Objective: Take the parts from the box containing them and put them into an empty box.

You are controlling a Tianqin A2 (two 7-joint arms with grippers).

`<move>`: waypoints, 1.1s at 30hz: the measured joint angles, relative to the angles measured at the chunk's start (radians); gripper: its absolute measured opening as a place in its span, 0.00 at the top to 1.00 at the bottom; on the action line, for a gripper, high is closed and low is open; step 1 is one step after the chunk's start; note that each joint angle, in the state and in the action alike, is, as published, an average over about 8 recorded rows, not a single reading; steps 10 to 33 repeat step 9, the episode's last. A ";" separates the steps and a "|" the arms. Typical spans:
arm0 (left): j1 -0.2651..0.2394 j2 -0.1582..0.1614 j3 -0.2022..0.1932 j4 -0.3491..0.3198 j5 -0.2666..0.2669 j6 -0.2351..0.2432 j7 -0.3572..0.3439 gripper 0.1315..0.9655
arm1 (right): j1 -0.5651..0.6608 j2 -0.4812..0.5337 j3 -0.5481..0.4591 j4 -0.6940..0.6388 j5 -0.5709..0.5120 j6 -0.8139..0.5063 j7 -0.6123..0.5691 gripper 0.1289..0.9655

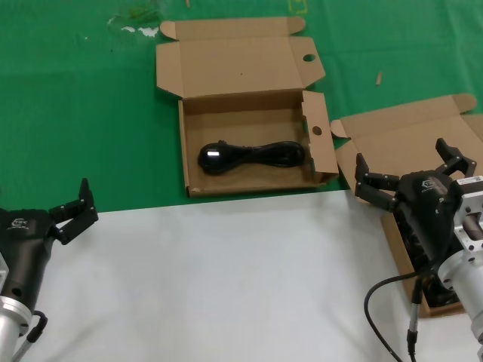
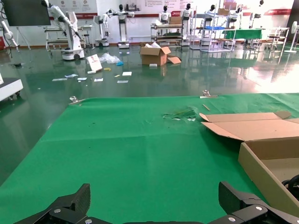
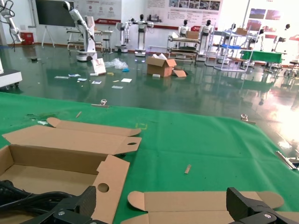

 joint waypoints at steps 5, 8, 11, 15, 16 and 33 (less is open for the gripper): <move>0.000 0.000 0.000 0.000 0.000 0.000 0.000 0.00 | 0.000 0.000 0.000 0.000 0.000 0.000 0.000 0.00; 0.000 0.000 0.000 0.000 0.000 0.000 0.000 0.00 | 0.000 0.000 0.000 0.000 0.000 0.000 0.000 0.00; 0.000 0.000 0.000 0.000 0.000 0.000 0.000 0.00 | 0.000 0.000 0.000 0.000 0.000 0.000 0.000 0.00; 0.000 0.000 0.000 0.000 0.000 0.000 0.000 0.00 | 0.000 0.000 0.000 0.000 0.000 0.000 0.000 0.00; 0.000 0.000 0.000 0.000 0.000 0.000 0.000 0.00 | 0.000 0.000 0.000 0.000 0.000 0.000 0.000 0.00; 0.000 0.000 0.000 0.000 0.000 0.000 0.000 0.00 | 0.000 0.000 0.000 0.000 0.000 0.000 0.000 0.00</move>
